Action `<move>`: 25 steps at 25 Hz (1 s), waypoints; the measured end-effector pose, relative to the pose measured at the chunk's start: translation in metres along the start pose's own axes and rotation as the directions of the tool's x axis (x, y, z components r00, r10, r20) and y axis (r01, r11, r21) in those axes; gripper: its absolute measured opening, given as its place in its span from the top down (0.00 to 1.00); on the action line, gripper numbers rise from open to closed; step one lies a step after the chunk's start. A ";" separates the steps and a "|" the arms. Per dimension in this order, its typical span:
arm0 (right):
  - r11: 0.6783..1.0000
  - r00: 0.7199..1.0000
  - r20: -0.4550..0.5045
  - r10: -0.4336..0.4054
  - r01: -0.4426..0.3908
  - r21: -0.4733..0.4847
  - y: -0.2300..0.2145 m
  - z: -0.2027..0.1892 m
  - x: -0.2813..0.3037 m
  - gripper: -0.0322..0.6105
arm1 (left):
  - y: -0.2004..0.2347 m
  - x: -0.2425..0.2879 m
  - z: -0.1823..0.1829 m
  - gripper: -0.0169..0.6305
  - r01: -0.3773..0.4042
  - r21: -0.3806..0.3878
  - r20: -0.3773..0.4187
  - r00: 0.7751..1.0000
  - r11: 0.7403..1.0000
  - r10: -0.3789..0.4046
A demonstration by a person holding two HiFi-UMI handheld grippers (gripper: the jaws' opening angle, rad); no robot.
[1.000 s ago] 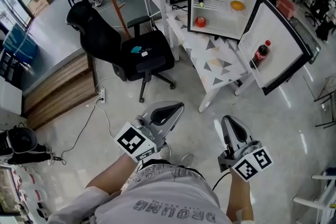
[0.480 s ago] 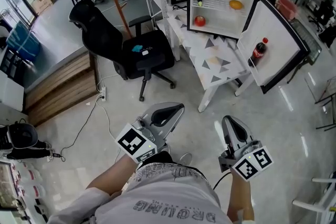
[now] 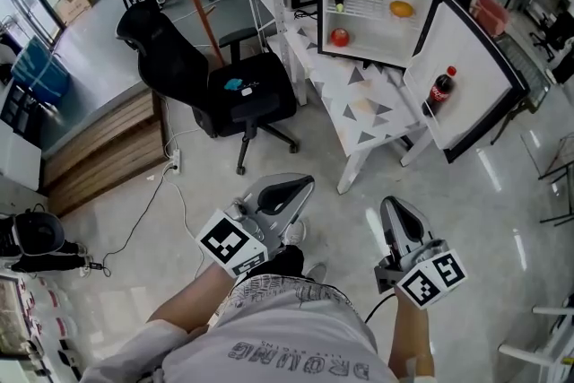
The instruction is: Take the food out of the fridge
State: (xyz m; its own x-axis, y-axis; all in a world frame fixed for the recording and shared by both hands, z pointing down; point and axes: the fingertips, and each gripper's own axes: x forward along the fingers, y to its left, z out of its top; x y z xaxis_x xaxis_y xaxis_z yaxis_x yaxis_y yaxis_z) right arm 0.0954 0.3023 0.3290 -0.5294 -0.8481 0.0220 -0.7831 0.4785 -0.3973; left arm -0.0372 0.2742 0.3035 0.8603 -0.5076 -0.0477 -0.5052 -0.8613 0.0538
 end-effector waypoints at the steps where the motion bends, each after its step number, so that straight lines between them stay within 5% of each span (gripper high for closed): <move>1: 1.000 1.000 -0.001 -0.003 0.003 0.001 -0.003 0.000 0.001 0.95 | 0.001 0.002 0.000 0.96 0.001 0.000 0.001 1.000 1.000 -0.001; 25: 0.999 0.998 -0.053 -0.034 0.034 -0.003 -0.087 0.011 0.118 0.95 | 0.122 0.083 -0.030 0.96 0.007 -0.055 -0.023 1.000 0.998 -0.008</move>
State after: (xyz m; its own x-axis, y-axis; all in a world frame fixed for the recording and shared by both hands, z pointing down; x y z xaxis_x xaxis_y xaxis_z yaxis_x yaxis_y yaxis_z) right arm 0.1040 0.1579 0.3564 -0.5193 -0.8505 0.0841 -0.8013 0.4503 -0.3939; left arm -0.0257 0.1278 0.3365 0.8657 -0.4999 -0.0252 -0.4948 -0.8622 0.1087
